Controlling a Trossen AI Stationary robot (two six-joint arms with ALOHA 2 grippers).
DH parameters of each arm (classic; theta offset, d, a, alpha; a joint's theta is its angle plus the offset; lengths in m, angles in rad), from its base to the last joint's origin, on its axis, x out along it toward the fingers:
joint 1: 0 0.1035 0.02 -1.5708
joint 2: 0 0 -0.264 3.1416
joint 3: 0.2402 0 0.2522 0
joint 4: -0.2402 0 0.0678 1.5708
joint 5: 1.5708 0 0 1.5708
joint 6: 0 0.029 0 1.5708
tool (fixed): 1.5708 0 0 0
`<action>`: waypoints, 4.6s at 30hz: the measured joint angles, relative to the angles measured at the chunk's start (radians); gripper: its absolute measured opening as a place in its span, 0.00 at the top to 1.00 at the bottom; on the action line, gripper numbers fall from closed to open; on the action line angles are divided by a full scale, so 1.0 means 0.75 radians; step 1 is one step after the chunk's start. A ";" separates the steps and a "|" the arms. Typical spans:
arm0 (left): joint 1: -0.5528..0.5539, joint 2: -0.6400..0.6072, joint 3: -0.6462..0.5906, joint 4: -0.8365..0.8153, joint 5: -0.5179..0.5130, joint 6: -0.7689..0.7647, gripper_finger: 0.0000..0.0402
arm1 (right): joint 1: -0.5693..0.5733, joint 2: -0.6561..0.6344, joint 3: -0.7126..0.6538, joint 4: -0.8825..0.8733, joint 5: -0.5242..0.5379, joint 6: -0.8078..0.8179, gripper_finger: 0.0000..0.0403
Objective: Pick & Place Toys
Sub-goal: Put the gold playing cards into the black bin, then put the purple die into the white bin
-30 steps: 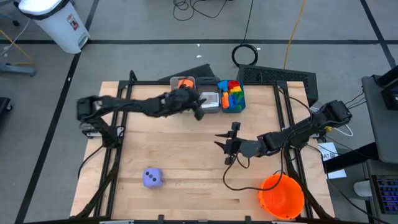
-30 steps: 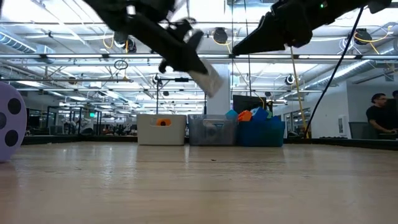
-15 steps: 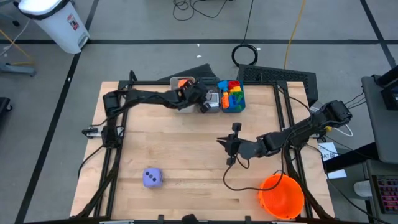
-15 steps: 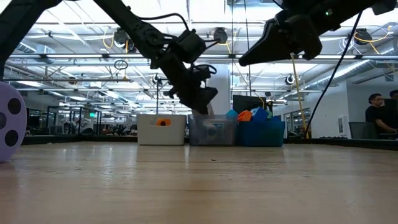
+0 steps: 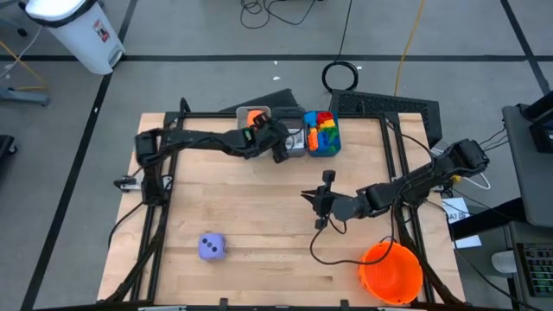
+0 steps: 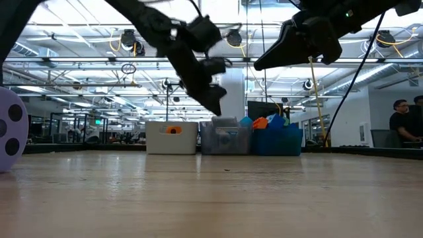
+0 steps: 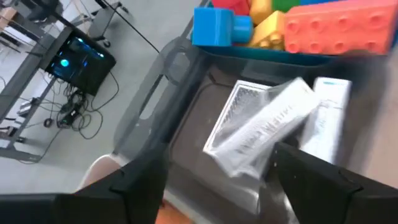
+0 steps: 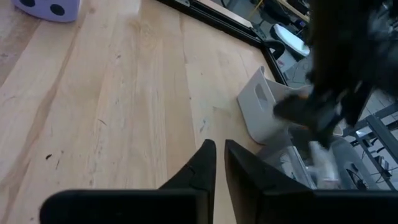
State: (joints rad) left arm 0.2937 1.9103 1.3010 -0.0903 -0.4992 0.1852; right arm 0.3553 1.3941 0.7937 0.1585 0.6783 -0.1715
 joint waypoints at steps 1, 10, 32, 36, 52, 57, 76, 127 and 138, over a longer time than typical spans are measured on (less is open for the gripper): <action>-0.009 -0.033 0.000 -0.046 0.000 -0.003 0.26 | 0.000 0.000 0.000 -0.001 0.000 0.000 0.93; -0.192 -0.453 0.000 -0.696 0.198 -0.309 0.19 | 0.000 0.000 -0.001 -0.018 0.000 0.004 0.93; -1.279 -0.510 -0.199 -1.163 0.569 -1.358 0.25 | 0.000 0.000 -0.001 -0.008 -0.001 0.039 0.96; -1.390 -0.455 -0.197 -1.136 0.525 -1.481 0.28 | 0.000 0.000 -0.001 -0.008 -0.001 0.039 0.96; -1.492 -0.248 -0.193 -1.339 0.219 -1.543 0.37 | 0.000 0.000 -0.001 -0.008 -0.004 0.103 0.96; -1.469 -0.240 -0.197 -1.367 0.052 -1.487 0.38 | 0.000 0.000 -0.001 -0.008 -0.004 0.104 0.96; -1.378 -0.245 -0.196 -1.441 0.190 -1.495 0.62 | 0.000 0.000 -0.001 -0.008 -0.005 0.108 0.96; 0.059 -0.716 -0.732 0.192 -0.072 -0.079 0.75 | 0.005 0.000 -0.001 0.003 -0.070 0.071 0.96; 0.064 -0.598 -0.727 0.302 -0.044 -0.039 0.75 | 0.006 0.000 -0.001 0.003 -0.069 0.071 0.96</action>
State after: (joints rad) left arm 0.3416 1.4620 0.7559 0.1365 -0.5320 0.1562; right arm 0.3595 1.3941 0.7929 0.1604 0.6262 -0.1184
